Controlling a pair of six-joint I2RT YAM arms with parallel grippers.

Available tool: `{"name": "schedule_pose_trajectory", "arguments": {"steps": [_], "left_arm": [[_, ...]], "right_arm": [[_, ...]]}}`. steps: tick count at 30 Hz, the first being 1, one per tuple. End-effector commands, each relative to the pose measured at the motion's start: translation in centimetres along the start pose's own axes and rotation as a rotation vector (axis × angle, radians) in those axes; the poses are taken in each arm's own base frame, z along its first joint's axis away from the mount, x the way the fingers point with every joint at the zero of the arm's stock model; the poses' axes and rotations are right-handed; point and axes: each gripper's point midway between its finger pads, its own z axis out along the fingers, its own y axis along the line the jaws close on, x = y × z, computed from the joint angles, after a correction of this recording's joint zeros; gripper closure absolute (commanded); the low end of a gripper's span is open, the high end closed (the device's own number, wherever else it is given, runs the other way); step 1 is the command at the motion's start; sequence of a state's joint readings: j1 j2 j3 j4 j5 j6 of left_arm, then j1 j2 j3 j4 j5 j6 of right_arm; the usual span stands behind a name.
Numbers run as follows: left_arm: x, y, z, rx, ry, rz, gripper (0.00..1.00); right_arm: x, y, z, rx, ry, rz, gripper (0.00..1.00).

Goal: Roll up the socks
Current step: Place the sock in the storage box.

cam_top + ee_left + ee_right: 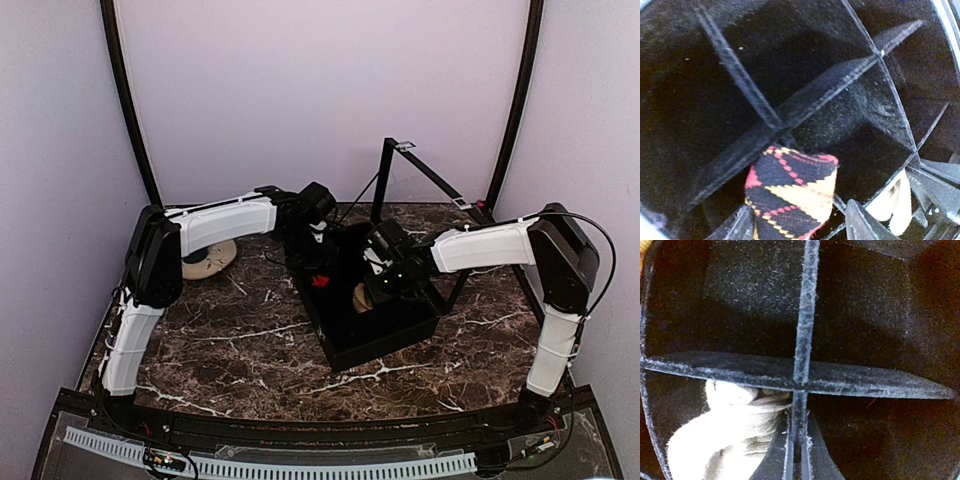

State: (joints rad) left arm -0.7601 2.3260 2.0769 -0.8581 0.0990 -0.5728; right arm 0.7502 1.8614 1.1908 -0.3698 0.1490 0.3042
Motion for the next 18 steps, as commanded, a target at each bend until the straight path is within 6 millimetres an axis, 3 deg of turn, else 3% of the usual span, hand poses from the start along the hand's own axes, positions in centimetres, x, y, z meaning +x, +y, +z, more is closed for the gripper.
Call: {"name": "schedule_pose_trajectory", "arguments": {"steps": [1, 13, 18], "left_arm": [[3.1, 10.0, -1.2, -0.319, 0.145, -0.095, 0.35], [1.7, 10.2, -2.7, -0.327, 0.081, -0.098, 0.34], [1.6, 10.3, -2.9, -0.337, 0.078, -0.083, 0.43]], "right_arm": [[1.7, -1.5, -0.4, 0.061, 0.067, -0.065, 0.99], [1.6, -1.5, -0.3, 0.058, 0.068, -0.067, 0.99], [1.4, -1.4, -0.4, 0.056, 0.065, -0.065, 0.99]]}}
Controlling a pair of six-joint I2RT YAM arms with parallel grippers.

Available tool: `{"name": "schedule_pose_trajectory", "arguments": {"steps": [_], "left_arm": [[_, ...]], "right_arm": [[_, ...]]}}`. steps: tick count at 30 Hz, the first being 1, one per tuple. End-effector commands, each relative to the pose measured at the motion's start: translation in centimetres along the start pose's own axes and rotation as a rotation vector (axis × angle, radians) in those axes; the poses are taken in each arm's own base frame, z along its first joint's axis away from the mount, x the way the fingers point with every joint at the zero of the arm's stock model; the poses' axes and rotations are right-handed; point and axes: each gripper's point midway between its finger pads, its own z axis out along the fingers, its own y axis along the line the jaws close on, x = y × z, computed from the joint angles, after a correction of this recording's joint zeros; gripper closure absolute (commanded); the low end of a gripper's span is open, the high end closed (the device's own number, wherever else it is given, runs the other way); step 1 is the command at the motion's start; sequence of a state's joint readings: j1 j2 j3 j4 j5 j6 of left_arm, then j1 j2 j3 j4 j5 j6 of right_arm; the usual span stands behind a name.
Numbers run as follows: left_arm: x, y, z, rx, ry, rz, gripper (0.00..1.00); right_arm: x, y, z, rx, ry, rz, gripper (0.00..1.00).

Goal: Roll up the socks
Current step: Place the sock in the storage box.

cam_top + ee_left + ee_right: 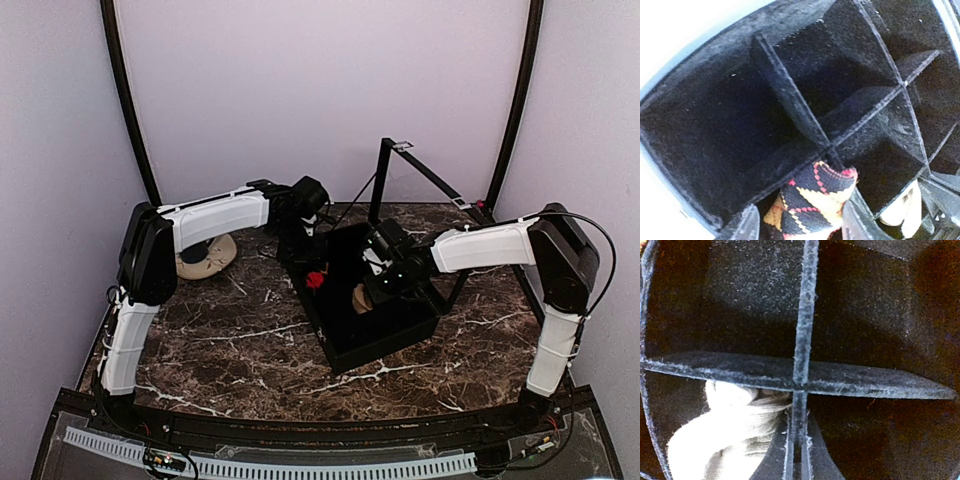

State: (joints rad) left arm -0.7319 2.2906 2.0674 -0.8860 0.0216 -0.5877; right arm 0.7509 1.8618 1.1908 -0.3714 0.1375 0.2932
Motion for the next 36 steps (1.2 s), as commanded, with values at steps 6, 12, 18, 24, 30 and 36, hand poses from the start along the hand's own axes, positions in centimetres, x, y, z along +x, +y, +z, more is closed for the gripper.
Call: {"name": "schedule_pose_trajectory", "arguments": {"steps": [6, 12, 18, 24, 30, 36], "left_arm": [[2.8, 8.1, -0.6, -0.263, 0.135, -0.011, 0.54], [3.3, 7.3, -0.1, -0.217, 0.157, 0.011, 0.66], [3.9, 5.6, 0.4, -0.198, 0.152, 0.070, 0.67], [5.3, 4.4, 0.7, -0.221, 0.171, 0.140, 0.67], [6.7, 3.3, 0.8, -0.245, 0.188, 0.204, 0.66], [7.5, 2.3, 0.7, -0.235, 0.197, 0.233, 0.65]], "right_arm": [[1.3, -1.5, -0.2, 0.063, 0.063, -0.050, 0.99], [1.3, -1.4, 0.0, 0.061, 0.067, -0.048, 0.99], [1.4, -1.4, 0.2, 0.063, 0.073, -0.048, 0.99], [1.6, -1.5, 0.4, 0.065, 0.079, -0.048, 0.99], [1.6, -1.5, 0.4, 0.065, 0.082, -0.046, 0.99], [1.6, -1.6, 0.3, 0.070, 0.080, -0.043, 0.99]]}}
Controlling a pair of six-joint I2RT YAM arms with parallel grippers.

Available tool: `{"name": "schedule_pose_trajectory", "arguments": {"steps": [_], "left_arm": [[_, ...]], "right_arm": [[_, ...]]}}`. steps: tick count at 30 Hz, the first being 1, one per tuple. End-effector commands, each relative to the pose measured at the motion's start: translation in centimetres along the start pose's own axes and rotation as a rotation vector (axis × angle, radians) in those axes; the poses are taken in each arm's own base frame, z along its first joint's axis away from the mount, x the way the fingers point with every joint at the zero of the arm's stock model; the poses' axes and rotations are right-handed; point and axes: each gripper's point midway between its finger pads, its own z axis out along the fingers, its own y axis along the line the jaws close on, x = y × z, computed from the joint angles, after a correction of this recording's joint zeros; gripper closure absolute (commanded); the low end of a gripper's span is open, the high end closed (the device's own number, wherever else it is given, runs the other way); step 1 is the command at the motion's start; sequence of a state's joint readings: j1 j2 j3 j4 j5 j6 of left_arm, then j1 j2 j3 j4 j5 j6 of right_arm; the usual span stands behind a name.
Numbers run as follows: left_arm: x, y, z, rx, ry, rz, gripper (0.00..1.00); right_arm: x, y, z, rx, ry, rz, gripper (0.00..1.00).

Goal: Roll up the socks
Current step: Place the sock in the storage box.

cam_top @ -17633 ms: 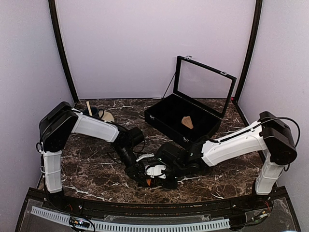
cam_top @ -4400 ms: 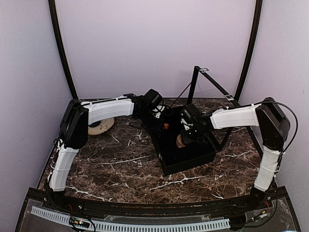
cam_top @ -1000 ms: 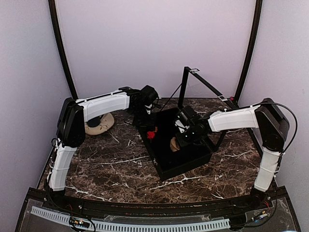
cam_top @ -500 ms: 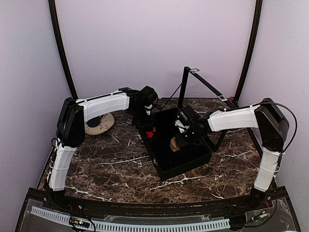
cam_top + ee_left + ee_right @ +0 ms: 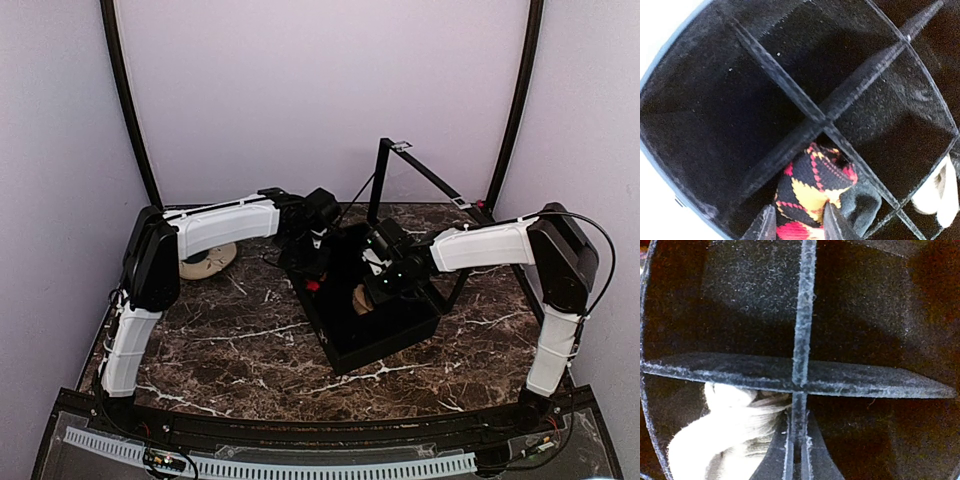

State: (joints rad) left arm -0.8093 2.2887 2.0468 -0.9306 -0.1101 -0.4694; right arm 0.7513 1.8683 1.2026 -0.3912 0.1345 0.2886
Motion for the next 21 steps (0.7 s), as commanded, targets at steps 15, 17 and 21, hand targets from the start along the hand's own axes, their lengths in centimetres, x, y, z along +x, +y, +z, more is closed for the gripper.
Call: {"name": "schedule_pose_trajectory", "arguments": {"steps": [15, 17, 21], "left_arm": [[7.2, 1.0, 2.7, -0.094, 0.265, 0.068, 0.65], [7.4, 0.7, 2.9, -0.086, 0.270, 0.071, 0.65], [7.8, 0.0, 3.4, -0.073, 0.280, 0.078, 0.65]], "right_arm": [[1.3, -1.7, 0.3, 0.073, 0.061, -0.031, 0.99], [1.3, -1.8, 0.3, 0.075, 0.062, -0.031, 0.99], [1.3, -1.8, 0.3, 0.075, 0.064, -0.031, 0.99]]}}
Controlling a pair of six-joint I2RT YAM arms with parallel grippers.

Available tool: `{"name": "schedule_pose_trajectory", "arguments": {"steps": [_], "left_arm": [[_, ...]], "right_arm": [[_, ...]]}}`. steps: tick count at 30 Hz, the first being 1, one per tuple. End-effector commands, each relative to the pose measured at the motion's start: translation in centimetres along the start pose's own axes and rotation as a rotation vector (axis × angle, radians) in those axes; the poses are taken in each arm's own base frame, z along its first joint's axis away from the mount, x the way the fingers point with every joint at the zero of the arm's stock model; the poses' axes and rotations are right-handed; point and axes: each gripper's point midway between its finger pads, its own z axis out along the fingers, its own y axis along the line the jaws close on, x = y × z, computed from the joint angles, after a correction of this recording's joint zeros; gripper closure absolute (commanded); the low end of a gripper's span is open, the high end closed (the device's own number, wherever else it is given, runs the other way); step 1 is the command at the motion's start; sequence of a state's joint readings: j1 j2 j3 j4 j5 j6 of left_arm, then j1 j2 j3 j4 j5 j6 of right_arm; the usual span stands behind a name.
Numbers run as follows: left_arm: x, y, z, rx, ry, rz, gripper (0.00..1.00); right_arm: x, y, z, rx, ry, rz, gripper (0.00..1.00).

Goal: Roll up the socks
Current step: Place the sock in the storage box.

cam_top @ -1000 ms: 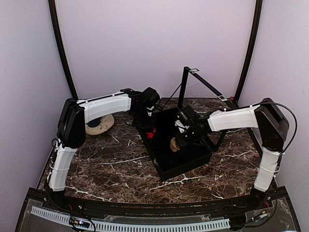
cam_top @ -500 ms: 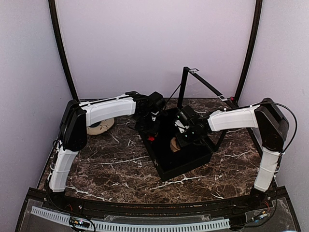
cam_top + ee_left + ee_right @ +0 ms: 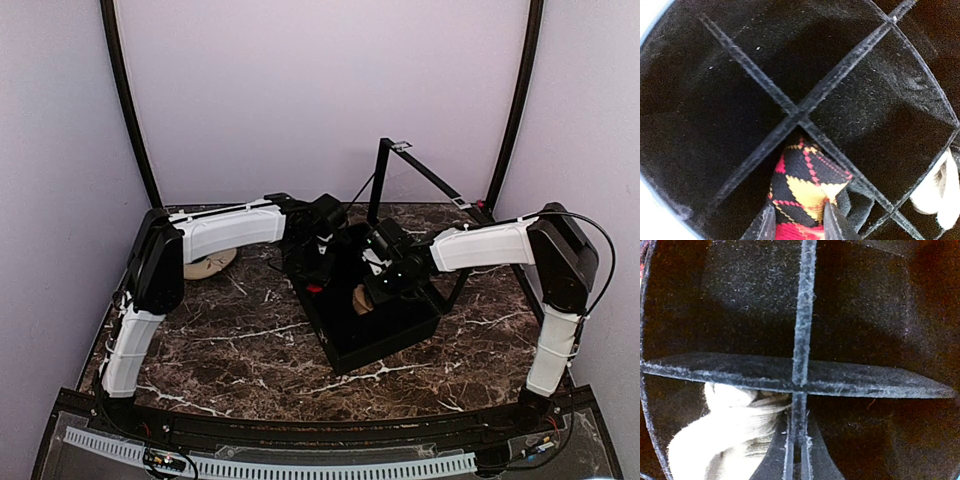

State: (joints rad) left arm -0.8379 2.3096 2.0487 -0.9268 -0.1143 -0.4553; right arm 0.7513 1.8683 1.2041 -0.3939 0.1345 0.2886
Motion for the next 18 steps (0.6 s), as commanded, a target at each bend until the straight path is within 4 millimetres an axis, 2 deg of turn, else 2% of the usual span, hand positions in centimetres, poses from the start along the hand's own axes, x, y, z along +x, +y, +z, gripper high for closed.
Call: {"name": "schedule_pose_trajectory", "arguments": {"steps": [1, 13, 16, 18], "left_arm": [[7.1, 0.8, 2.9, -0.065, 0.274, 0.036, 0.65], [9.3, 2.0, 4.8, -0.127, 0.342, 0.039, 0.64], [8.7, 2.4, 4.3, -0.150, 0.325, 0.034, 0.63], [7.6, 2.5, 3.3, -0.163, 0.289, 0.028, 0.62]], "right_arm": [[1.3, -1.8, 0.4, 0.075, 0.064, -0.031, 0.99], [1.2, -1.7, 0.5, 0.074, 0.069, -0.033, 0.99], [1.2, -1.8, 0.4, 0.078, 0.069, -0.037, 0.98], [1.0, -1.8, 0.2, 0.081, 0.065, -0.039, 0.98]]}}
